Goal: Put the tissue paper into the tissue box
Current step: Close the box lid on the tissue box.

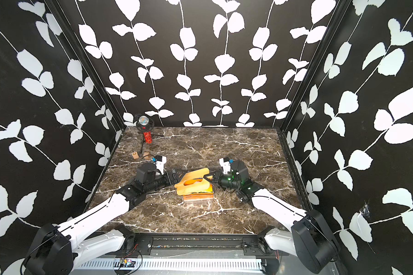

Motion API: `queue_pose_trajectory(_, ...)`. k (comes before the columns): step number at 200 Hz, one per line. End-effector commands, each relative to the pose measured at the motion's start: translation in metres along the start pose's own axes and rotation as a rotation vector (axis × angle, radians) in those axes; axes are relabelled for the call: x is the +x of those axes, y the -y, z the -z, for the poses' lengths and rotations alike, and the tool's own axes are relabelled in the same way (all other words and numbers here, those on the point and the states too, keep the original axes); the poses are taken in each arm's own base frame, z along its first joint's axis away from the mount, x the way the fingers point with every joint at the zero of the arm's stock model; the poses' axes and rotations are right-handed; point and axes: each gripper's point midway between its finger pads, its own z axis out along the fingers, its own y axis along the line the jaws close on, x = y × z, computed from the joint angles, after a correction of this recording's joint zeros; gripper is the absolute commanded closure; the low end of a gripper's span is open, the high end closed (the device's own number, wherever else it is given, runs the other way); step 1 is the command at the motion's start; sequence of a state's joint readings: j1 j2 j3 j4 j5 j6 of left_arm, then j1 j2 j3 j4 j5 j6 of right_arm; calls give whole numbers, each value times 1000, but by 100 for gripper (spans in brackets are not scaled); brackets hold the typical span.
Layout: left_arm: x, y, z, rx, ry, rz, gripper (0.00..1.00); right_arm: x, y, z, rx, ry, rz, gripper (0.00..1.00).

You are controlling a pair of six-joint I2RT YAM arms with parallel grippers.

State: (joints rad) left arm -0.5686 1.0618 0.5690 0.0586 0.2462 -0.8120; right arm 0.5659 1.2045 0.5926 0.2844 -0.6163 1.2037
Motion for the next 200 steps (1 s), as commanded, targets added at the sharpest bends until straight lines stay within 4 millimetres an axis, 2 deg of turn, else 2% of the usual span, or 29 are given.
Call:
queue_pose_trajectory(1,-4,5,2,15,19,-20,1,-13,8,3,63,49,-4,100)
queue_pose_trajectory(58,-3,3,1,12,17,-20,1,-21,2,9,74,56,43,100)
queue_pose_trajectory(105,-3,2,0,11,15,-17,1,-17,28,13,120,48,18,100)
queue_pose_trajectory(156,-2,2,-1,13,15,-14,1,-9,62,3,152,21,-7,100)
queue_pose_trajectory(200,0,0,-3,13,6,-9,1,-8,81,0,170,-7,-15,100)
